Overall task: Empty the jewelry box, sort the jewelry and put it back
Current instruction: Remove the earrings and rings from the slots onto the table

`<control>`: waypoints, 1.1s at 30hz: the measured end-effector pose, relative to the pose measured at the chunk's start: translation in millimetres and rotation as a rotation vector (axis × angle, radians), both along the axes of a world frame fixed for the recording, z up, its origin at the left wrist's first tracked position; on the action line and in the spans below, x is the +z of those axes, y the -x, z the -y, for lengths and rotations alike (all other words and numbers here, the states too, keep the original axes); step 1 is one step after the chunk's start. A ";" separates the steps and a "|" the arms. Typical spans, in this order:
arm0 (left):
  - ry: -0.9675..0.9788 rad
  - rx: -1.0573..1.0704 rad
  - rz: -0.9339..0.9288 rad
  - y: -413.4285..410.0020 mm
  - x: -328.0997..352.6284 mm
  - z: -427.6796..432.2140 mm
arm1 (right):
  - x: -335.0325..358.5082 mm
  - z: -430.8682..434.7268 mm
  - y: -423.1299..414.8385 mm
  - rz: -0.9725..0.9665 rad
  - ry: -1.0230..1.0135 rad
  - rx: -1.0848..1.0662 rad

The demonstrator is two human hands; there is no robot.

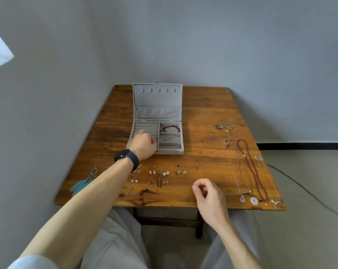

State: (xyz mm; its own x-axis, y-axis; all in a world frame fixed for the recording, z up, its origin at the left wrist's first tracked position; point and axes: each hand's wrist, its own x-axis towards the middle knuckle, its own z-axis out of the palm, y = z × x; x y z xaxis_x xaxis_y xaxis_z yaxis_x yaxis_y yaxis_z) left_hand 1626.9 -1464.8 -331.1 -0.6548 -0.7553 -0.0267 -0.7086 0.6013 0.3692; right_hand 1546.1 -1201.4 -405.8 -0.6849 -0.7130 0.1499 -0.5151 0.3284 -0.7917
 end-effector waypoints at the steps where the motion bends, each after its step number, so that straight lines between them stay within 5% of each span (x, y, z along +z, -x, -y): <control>1: 0.009 -0.004 -0.083 -7.0 -2.6 -7.7 | -0.6 0.0 -0.3 -0.009 -0.009 0.006; 6: 0.074 -0.179 -0.319 -40.1 -22.7 -71.4 | -5.6 2.6 -0.5 -0.080 -0.064 0.024; 16: 0.233 -0.234 -0.126 -35.5 -63.6 -123.2 | -7.3 20.0 5.4 -0.197 -0.099 0.070; 33: 0.194 -0.293 -0.003 -30.2 -50.2 -109.4 | -24.8 25.9 2.5 -0.232 -0.037 -0.065</control>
